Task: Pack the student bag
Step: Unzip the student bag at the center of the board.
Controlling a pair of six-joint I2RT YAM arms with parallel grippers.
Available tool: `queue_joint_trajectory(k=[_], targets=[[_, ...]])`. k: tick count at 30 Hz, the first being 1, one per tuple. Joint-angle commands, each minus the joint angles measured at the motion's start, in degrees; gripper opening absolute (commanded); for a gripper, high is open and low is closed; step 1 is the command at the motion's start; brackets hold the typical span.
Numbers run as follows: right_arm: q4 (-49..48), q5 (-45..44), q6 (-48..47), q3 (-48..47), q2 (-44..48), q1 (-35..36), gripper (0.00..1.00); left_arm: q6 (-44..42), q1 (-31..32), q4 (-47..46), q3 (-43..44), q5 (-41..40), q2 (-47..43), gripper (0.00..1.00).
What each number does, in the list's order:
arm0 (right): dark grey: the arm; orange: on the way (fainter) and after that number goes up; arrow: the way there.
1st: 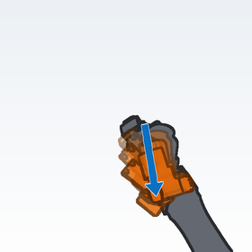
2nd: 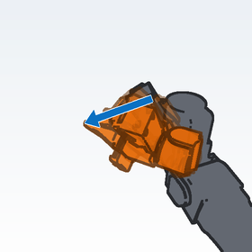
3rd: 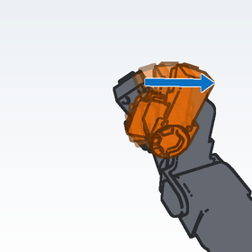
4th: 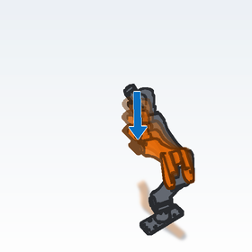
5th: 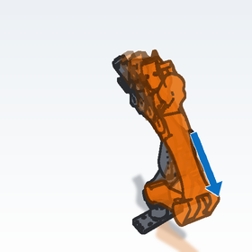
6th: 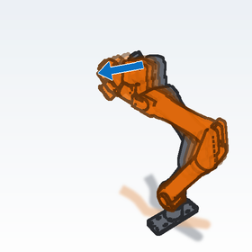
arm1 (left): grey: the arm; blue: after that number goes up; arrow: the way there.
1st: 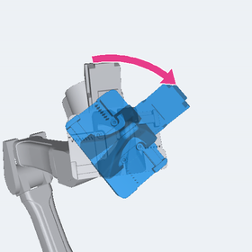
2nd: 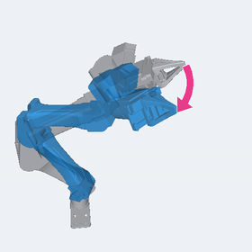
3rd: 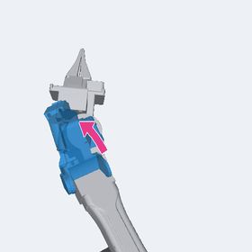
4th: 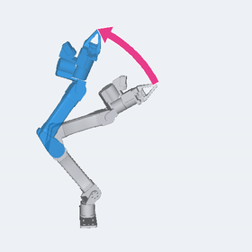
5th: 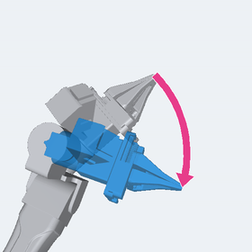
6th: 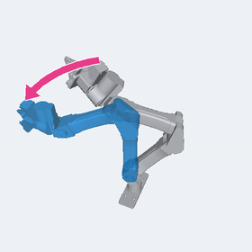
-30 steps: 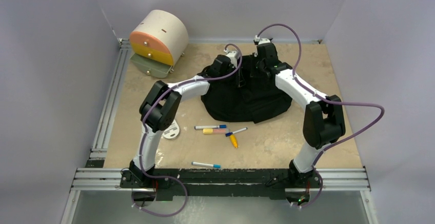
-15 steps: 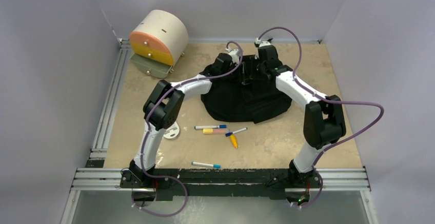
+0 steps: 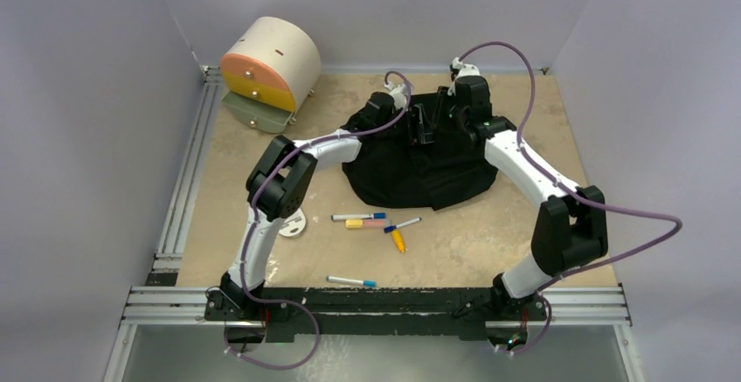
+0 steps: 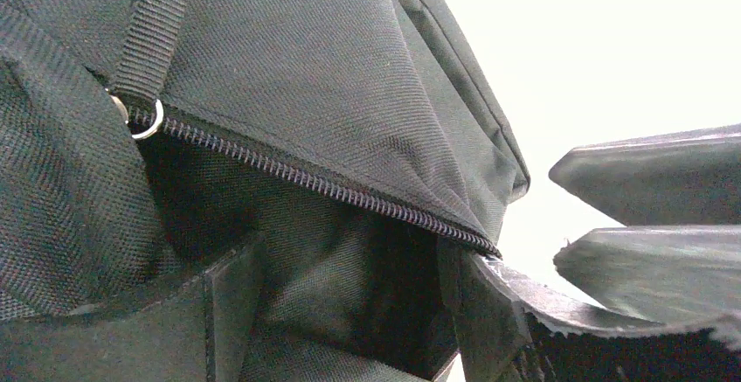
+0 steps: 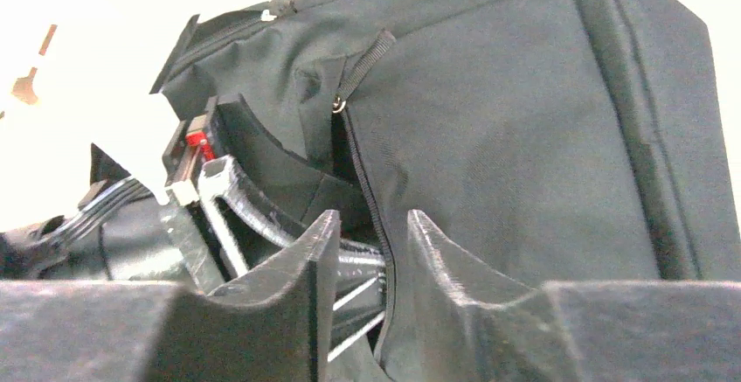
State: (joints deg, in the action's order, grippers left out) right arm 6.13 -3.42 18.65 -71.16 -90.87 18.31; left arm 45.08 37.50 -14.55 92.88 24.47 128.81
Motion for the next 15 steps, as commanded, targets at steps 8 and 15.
queue_joint_trajectory(k=[8, 15], targets=[[-5.86, -5.33, 3.12, 7.25, 10.62, -0.59, 0.48, 3.40, -0.40, -6.94, -3.07, 2.82, -3.31, 0.76], [-5.25, -6.20, 2.99, 7.78, 10.50, -0.70, 0.50, 4.18, -0.87, -5.74, -2.52, 4.49, -3.73, 0.78]])
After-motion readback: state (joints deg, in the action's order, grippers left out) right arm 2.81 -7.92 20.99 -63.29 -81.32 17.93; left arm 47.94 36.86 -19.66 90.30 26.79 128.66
